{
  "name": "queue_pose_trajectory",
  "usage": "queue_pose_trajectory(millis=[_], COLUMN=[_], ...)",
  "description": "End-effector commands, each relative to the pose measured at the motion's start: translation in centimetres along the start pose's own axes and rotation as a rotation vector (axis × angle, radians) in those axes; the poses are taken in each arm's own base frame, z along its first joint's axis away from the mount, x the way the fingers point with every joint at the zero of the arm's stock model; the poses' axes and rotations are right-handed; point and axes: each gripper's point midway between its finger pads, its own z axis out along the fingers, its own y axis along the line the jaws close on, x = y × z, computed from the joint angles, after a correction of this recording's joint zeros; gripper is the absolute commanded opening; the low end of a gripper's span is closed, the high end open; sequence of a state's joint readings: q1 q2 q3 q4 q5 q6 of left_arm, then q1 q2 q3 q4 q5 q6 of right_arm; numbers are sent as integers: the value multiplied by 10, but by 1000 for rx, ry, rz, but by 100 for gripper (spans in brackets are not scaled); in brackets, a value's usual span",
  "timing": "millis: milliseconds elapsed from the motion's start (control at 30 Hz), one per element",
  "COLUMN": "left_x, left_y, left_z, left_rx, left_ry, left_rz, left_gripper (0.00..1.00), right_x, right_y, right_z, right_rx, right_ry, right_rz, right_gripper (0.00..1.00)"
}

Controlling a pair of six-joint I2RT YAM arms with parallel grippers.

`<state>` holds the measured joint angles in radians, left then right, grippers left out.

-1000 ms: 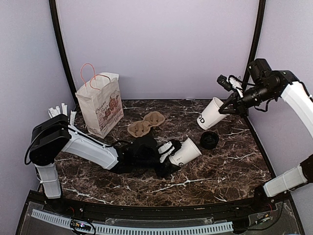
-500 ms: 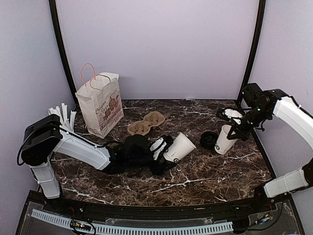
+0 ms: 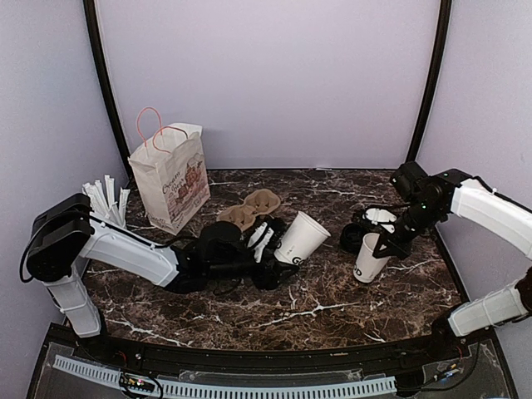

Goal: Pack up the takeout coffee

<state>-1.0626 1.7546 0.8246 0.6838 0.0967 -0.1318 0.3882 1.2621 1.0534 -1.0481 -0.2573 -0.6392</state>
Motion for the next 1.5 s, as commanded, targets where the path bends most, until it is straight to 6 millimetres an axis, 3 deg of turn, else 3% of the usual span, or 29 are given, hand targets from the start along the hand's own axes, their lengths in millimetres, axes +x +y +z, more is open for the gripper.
queue_pose_trajectory(millis=[0,133,267,367,500,700,833,933,1067,1300,1367,1467], left_x=[-29,-33,-35,-37,-39,-40,-43,-44,-45,-51,-52,-54], left_y=[1,7,9,8,5,-2,-12,-18,-27,-52,-52,-52], left_z=[-15,-22,-21,-20,-22,-20,-17,-13,-11,-10,-9,-8], left_rx=[6,-10,-8,0,13,56,117,149,204,351,354,352], left_ry=[-89,-110,-115,-118,-117,-110,-111,-97,-89,-86,-86,-90], left_rz=[-14,-32,-41,-45,-45,-54,-59,-64,-75,-79,-85,-89], left_gripper=[66,66,66,66,66,66,66,66,66,65,65,64], right_x=[-17,-20,-20,-25,-43,-90,-113,-125,-134,-144,-142,-135], right_y=[22,36,36,37,44,65,70,70,76,91,94,100], right_z=[8,14,22,19,-8,-80,-97,-101,-94,-95,-93,-85], right_rx=[-60,-96,-82,-94,-110,-242,-287,-305,-342,-431,-441,-464], right_ry=[-38,-5,29,14,-50,-260,-344,-378,-379,-391,-381,-349], right_rz=[-51,-106,-111,-112,-137,-176,-224,-242,-264,-291,-298,-299], right_gripper=[0,0,2,12,24,28,35,47,49,44,38,36])
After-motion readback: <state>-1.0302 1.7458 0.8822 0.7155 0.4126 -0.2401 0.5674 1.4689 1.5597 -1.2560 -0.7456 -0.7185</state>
